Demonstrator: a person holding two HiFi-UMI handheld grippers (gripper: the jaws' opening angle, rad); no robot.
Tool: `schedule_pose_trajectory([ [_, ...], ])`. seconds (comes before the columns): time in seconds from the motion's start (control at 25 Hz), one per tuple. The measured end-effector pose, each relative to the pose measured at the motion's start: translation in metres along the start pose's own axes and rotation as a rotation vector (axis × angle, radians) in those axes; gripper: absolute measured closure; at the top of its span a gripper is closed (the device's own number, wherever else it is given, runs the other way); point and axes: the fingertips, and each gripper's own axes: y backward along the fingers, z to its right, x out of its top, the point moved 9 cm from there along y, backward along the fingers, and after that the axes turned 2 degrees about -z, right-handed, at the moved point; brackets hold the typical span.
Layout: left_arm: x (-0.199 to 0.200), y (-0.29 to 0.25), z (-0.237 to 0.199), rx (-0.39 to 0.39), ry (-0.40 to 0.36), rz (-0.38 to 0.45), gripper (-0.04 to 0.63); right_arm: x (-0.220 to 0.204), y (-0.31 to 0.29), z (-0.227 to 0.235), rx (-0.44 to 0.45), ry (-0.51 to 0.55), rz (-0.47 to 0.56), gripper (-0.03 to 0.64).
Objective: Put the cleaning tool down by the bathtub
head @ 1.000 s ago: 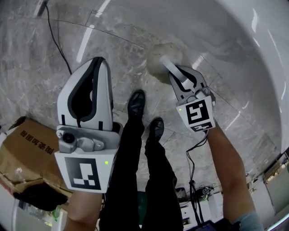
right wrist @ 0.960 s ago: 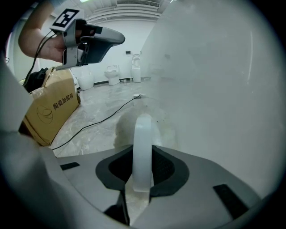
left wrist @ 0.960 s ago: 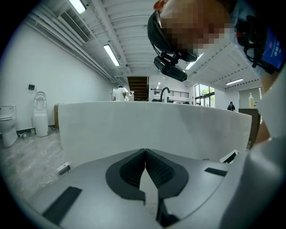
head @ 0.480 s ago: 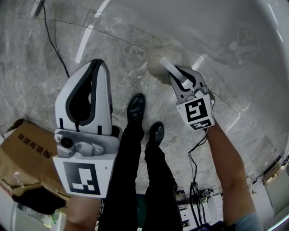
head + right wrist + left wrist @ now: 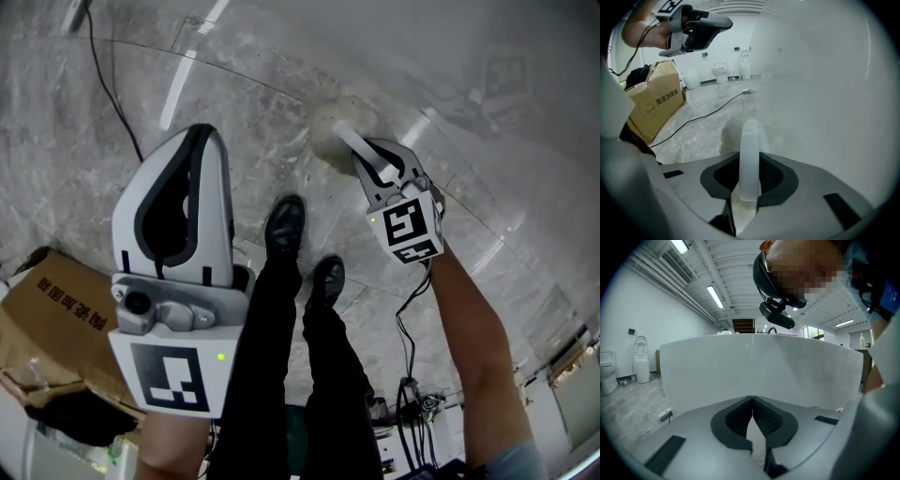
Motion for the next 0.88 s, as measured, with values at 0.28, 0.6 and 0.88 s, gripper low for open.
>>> schedule_pose_trajectory([
  [0.28,-0.004,-0.001,0.001,0.002,-0.008,0.001,0.578,-0.014,-0.014,0.002,-0.003,0.004,-0.019,0.52],
  [0.6,-0.013,0.0,-0.002,0.0,-0.014,-0.008,0.578,-0.026,-0.029,0.001,-0.005,0.022,-0.046,0.518],
  [0.88,-0.017,0.0,-0.005,-0.006,-0.016,-0.006,0.578,-0.033,-0.037,0.003,-0.028,0.035,-0.063,0.512],
])
